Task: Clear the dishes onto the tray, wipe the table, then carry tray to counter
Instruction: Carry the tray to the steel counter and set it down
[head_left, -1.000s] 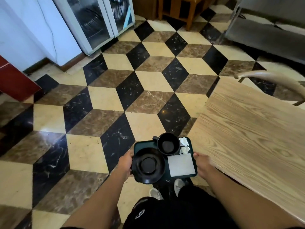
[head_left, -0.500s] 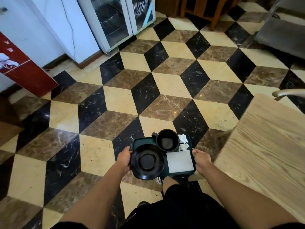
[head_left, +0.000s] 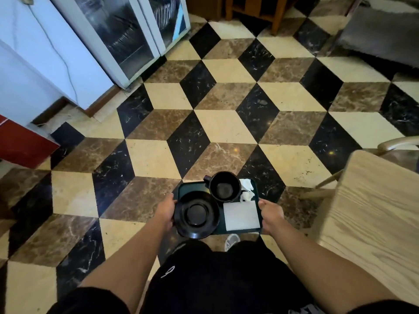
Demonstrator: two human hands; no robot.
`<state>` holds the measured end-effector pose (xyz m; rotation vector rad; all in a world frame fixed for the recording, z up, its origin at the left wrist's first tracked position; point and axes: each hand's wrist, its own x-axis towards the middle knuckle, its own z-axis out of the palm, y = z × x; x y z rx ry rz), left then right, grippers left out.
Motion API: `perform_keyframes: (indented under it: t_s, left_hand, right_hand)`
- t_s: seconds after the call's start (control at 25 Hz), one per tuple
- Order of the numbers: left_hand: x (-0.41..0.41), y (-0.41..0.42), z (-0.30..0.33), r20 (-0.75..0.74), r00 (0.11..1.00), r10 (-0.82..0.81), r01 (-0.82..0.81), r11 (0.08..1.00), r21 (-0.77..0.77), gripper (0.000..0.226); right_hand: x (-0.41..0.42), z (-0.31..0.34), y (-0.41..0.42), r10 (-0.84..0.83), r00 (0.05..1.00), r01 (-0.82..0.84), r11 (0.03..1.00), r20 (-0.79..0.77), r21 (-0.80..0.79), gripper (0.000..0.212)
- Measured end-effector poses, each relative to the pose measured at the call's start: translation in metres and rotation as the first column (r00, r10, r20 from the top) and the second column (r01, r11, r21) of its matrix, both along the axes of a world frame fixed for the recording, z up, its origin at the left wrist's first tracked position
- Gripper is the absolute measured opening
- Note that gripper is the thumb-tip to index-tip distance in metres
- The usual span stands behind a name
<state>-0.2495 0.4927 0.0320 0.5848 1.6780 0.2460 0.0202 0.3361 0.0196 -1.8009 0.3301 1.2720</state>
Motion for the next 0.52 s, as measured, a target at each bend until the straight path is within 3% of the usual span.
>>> perform_keyframes:
  t_s: [0.2, 0.4, 0.52]
  left_hand:
    - [0.068, 0.081, 0.006, 0.016, 0.993, -0.117, 0.117, 0.993, -0.008, 0.043]
    - [0.141, 0.193, -0.024, 0.015, 0.971, -0.237, 0.237, 0.971, -0.02, 0.06]
    - [0.178, 0.271, -0.077, 0.02, 0.951, -0.308, 0.309, 0.95, -0.05, 0.068]
  right_hand:
    - [0.046, 0.013, 0.058, -0.134, 0.991, 0.134, 0.991, 0.006, -0.021, 0.027]
    - [0.096, 0.018, 0.128, -0.207, 0.973, 0.214, 0.975, 0.101, -0.058, 0.025]
    - [0.127, 0.016, 0.165, -0.197, 0.967, 0.209, 0.976, 0.164, -0.061, 0.031]
